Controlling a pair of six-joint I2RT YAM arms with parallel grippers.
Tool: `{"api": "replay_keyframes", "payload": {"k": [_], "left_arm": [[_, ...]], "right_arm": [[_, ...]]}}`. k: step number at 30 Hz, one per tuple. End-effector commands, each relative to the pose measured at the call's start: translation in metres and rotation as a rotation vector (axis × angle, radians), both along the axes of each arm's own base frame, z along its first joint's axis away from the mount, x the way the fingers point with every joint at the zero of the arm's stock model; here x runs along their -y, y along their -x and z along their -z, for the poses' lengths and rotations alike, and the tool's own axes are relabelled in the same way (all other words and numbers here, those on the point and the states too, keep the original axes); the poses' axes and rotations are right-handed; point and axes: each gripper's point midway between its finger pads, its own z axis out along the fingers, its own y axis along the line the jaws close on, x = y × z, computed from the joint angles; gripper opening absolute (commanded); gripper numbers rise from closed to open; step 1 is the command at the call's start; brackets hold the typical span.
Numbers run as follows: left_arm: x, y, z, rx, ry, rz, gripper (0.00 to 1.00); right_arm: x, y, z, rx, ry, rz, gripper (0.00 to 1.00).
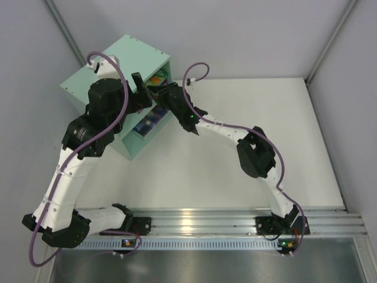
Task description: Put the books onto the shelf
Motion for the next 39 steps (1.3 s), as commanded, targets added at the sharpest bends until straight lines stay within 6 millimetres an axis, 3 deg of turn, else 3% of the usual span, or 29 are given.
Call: {"api": "replay_keyframes", "payload": {"k": [1,3,4,8,13,20,25,26,28,29,30,31,32,33,35,36,37,38,39], "left_arm": [[-0.004,-0.001,-0.006,0.029,0.0,-0.008,0.95],[-0.004,-0.001,-0.007,0.032,-0.001,-0.008,0.95],[-0.004,-0.001,-0.006,0.03,-0.004,-0.009,0.95],[-0.007,0.001,-0.007,0.034,-0.011,-0.02,0.95],[-0.004,0.0,-0.008,0.051,-0.051,0.02,0.93],[0.008,-0.009,-0.005,0.057,-0.238,0.153,0.85],[0.018,-0.018,0.0,0.055,-0.312,0.218,0.76],[0.023,-0.018,0.001,0.054,-0.308,0.241,0.73],[0.029,-0.023,0.005,0.052,-0.358,0.282,0.58],[0.032,-0.025,0.007,0.053,-0.365,0.298,0.5],[0.036,-0.029,0.012,0.047,-0.39,0.313,0.37],[0.038,-0.03,0.012,0.044,-0.402,0.319,0.3],[0.04,-0.033,0.014,0.039,-0.416,0.323,0.23],[0.044,-0.04,0.023,0.013,-0.449,0.325,0.04],[0.055,-0.044,0.022,0.011,-0.471,0.345,0.0],[0.062,-0.052,0.031,-0.01,-0.512,0.356,0.0],[0.075,-0.051,0.031,-0.003,-0.539,0.38,0.0],[0.085,-0.058,0.043,-0.025,-0.586,0.389,0.0],[0.09,-0.06,0.047,-0.03,-0.656,0.403,0.0]], "right_arm": [[0.005,-0.012,-0.057,0.085,-0.128,0.066,0.0],[0.001,-0.01,-0.054,0.081,-0.13,0.052,0.0],[0.001,-0.01,-0.054,0.08,-0.131,0.049,0.06],[0.01,-0.002,-0.052,0.074,-0.097,0.058,0.15],[0.025,0.004,-0.059,0.096,-0.017,0.079,0.43],[0.038,0.014,-0.064,0.129,0.088,0.036,0.5],[0.04,0.01,-0.065,0.145,0.102,-0.026,0.46],[0.038,0.011,-0.062,0.14,0.099,-0.049,0.45],[0.042,0.012,-0.049,0.12,0.115,-0.053,0.43],[0.048,0.017,-0.062,0.145,0.096,-0.051,0.43],[0.052,0.019,-0.061,0.147,0.096,-0.05,0.43],[0.06,0.019,-0.045,0.126,0.116,-0.05,0.43],[0.068,0.027,-0.065,0.16,0.085,-0.069,0.43],[0.076,0.03,-0.067,0.164,0.085,-0.073,0.43],[0.105,0.04,-0.07,0.185,0.099,-0.077,0.43],[0.115,0.043,-0.069,0.194,0.116,-0.081,0.42],[0.132,0.042,-0.054,0.197,0.179,-0.08,0.42],[0.141,0.056,-0.064,0.225,0.199,-0.128,0.42],[0.149,0.061,-0.06,0.232,0.23,-0.148,0.41]]}}
